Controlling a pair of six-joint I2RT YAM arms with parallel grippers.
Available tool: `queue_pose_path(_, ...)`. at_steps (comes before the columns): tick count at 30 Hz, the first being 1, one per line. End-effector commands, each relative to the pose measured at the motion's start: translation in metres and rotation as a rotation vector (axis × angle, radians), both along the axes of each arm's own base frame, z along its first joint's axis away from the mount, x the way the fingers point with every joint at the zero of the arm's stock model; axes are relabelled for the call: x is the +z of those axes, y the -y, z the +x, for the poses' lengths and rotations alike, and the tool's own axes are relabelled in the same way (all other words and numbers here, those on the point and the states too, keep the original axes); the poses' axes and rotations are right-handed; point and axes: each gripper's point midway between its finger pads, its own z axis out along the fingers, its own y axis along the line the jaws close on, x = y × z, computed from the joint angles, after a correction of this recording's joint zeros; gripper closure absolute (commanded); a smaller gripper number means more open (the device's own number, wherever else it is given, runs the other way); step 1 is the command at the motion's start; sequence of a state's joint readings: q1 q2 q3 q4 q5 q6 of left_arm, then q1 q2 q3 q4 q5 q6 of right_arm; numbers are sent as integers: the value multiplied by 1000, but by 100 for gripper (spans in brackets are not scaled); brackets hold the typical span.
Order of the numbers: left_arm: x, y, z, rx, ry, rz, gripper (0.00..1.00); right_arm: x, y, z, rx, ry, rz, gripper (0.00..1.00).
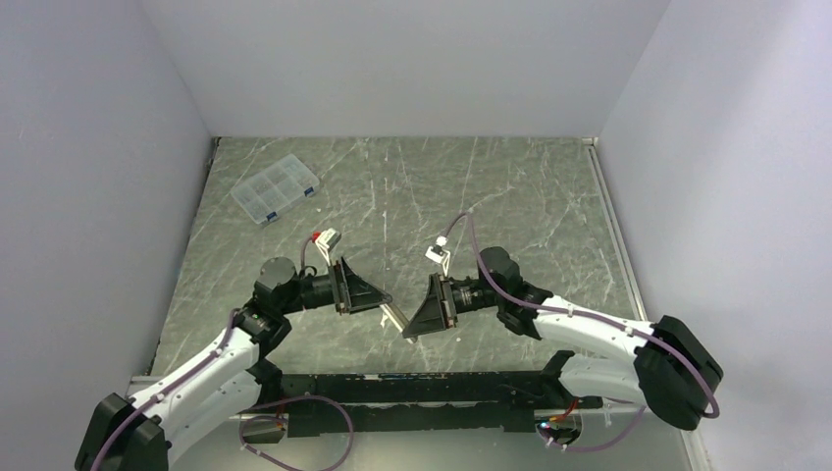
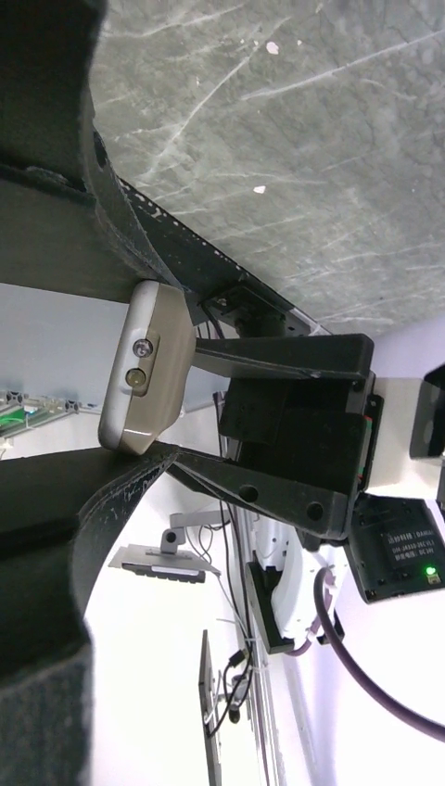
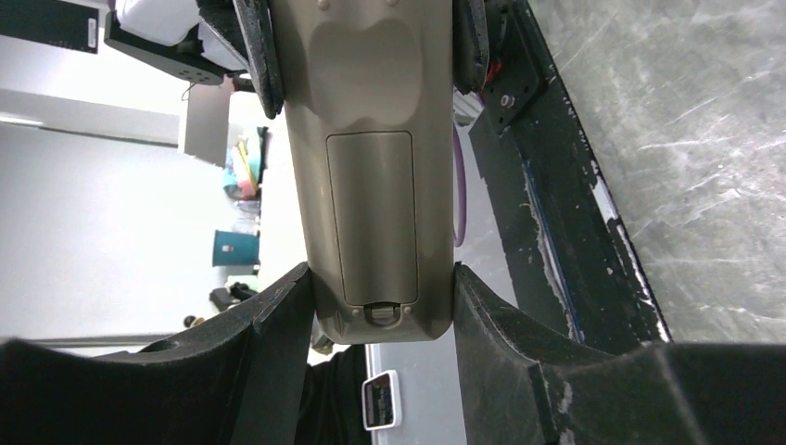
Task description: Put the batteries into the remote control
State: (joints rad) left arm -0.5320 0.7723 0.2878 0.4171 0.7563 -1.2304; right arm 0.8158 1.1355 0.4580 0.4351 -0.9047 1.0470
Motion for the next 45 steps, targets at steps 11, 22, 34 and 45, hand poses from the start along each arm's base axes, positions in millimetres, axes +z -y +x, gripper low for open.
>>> queue_pose_path(11, -10, -2, 20, 53, 39, 171, 100, 9, 11, 9, -60, 102, -29, 27)
queue_pose_path(22, -46, -15, 48, 128, -61, 498, 100, -4, 28, 22, -137, 215, -205, 22)
queue_pose_path(34, -57, -20, 77, 99, -104, 790, 100, -23, 53, 35, -225, 292, -374, 22)
queue_pose_path(45, -82, 0, 93, 84, -58, 1080, 100, -27, 65, 35, -255, 313, -403, 21)
